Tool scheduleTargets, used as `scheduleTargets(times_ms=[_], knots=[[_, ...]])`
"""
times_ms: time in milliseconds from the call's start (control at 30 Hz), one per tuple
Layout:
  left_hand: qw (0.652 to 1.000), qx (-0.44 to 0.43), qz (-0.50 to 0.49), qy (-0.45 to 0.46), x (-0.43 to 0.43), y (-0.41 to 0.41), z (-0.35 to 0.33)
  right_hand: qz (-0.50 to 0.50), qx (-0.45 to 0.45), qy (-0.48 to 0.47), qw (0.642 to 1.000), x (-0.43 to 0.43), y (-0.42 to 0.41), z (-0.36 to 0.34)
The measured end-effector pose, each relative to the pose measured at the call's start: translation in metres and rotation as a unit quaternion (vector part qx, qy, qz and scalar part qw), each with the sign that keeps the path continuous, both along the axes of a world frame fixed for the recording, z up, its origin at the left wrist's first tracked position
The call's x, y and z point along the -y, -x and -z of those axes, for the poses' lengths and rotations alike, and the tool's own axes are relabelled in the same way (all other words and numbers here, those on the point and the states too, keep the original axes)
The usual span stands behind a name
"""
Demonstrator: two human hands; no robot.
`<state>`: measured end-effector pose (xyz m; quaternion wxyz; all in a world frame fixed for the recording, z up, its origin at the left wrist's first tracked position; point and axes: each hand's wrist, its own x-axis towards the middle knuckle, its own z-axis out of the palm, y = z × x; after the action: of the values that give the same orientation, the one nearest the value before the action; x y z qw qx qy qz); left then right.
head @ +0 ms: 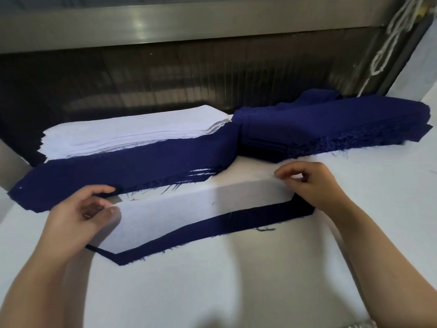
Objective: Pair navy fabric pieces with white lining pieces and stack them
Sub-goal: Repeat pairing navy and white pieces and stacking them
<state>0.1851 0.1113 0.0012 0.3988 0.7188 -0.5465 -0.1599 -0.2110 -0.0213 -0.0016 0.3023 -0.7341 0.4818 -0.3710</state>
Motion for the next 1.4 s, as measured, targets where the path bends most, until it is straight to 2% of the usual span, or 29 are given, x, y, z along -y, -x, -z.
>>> scheduleTargets(times_ms=[167,300,467,633,800,933,1067,1400], knots=[[1.000,0.019,-0.007,0.000,0.000,0.002,0.000,-0.034,-0.035,0.025,0.999,-0.002,0.000,-0.001],[0.999,0.028,-0.006,0.020,0.000,0.001,0.001,-0.026,-0.004,0.045,0.999,-0.005,-0.002,-0.001],[0.998,-0.041,0.000,0.038,0.000,0.000,-0.001,0.001,0.005,0.112,0.994,-0.007,0.004,-0.004],[0.998,-0.046,0.051,-0.003,-0.002,0.004,-0.004,0.008,0.006,0.064,0.998,-0.007,0.011,-0.002],[0.997,-0.037,0.059,-0.020,-0.004,0.003,-0.004,0.000,-0.081,0.017,0.997,-0.005,0.012,0.000],[0.998,-0.015,0.058,-0.030,-0.003,0.004,-0.002,-0.002,-0.093,-0.004,0.996,-0.007,0.010,-0.003],[0.997,0.003,0.064,-0.036,-0.002,0.005,-0.003,0.003,-0.084,0.005,0.996,-0.009,0.011,-0.005],[0.995,0.008,0.090,-0.045,-0.003,0.002,-0.003,0.010,-0.132,0.026,0.991,-0.009,0.010,-0.007]])
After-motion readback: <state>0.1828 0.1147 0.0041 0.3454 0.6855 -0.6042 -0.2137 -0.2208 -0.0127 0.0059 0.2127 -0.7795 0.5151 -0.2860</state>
